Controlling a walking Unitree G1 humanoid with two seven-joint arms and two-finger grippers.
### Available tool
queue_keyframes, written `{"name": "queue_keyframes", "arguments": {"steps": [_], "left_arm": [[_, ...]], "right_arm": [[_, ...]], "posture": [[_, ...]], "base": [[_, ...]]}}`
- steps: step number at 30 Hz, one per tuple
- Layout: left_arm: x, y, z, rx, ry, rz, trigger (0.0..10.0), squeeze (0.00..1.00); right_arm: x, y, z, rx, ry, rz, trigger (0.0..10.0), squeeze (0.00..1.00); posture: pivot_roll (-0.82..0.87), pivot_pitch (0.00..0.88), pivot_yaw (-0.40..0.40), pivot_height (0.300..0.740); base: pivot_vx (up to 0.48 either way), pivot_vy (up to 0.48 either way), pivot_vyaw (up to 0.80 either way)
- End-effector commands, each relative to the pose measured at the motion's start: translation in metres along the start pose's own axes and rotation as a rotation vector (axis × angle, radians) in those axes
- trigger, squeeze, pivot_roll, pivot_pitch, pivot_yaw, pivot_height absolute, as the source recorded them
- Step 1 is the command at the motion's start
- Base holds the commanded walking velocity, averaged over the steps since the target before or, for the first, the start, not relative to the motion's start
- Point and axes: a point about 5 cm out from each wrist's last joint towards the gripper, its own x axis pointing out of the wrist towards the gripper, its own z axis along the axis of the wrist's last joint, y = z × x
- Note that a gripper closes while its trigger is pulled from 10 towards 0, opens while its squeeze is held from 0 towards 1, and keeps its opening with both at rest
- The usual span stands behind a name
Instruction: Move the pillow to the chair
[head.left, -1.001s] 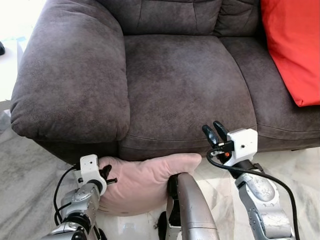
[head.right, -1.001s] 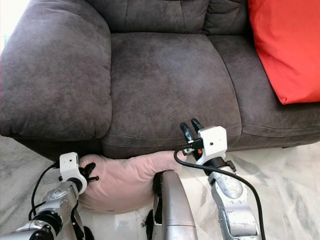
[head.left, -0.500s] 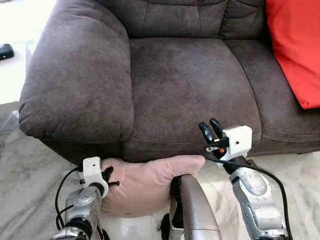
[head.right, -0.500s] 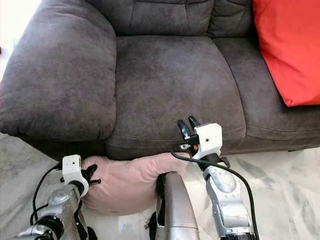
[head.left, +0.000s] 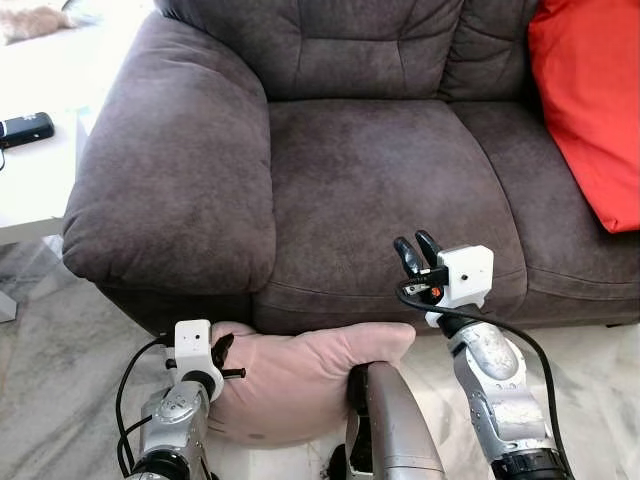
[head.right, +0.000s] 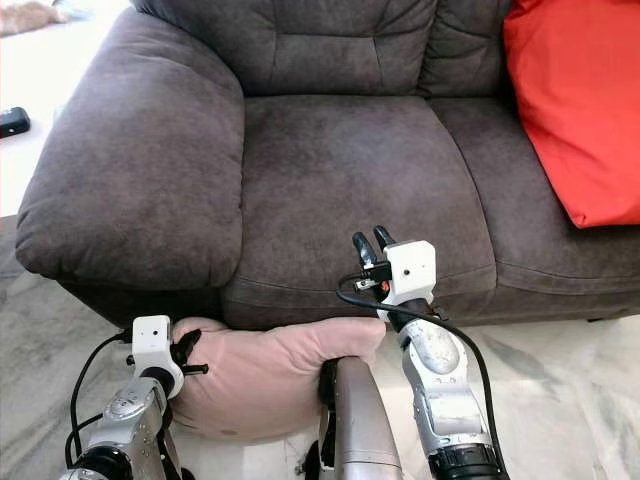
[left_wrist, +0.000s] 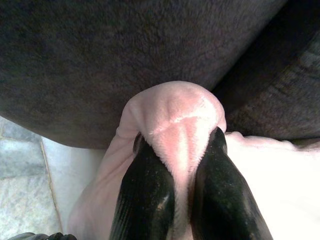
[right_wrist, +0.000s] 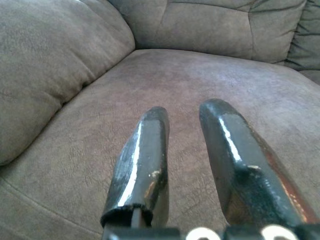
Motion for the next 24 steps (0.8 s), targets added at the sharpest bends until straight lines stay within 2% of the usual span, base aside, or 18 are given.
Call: {"name": "queue_keyframes", "arguments": {"steps": [1,11,24], "left_arm": [[0.0047,0.0078,0.0318,0.020,-0.171,0.030,10.0,0.00],[0.0073,0.0007,0.0357,0.016,-0.181,0.003,10.0,0.00],[0.0092,-0.0008,0.0393,0.023,-0.187,-0.001,10.0,0.00]], "right_arm": [[-0.0011,-0.0048,-0.0020,-0.002,0.001,-0.023,10.0,0.00],[0.0016,-0.0052,-0.0071,-0.007,-0.004,-0.033,10.0,0.00],[0.0037,-0.0067,-0.0088,-0.011,-0.010,-0.041,10.0,0.00]], "posture": [[-0.04,0.015,-0.071,0.499],[-0.04,0.000,-0.056,0.499],[-0.03,0.000,-0.062,0.499]], "base": [[-0.326,0.000,0.00],[-0.334,0.000,0.00],[-0.365,0.000,0.00]]}}
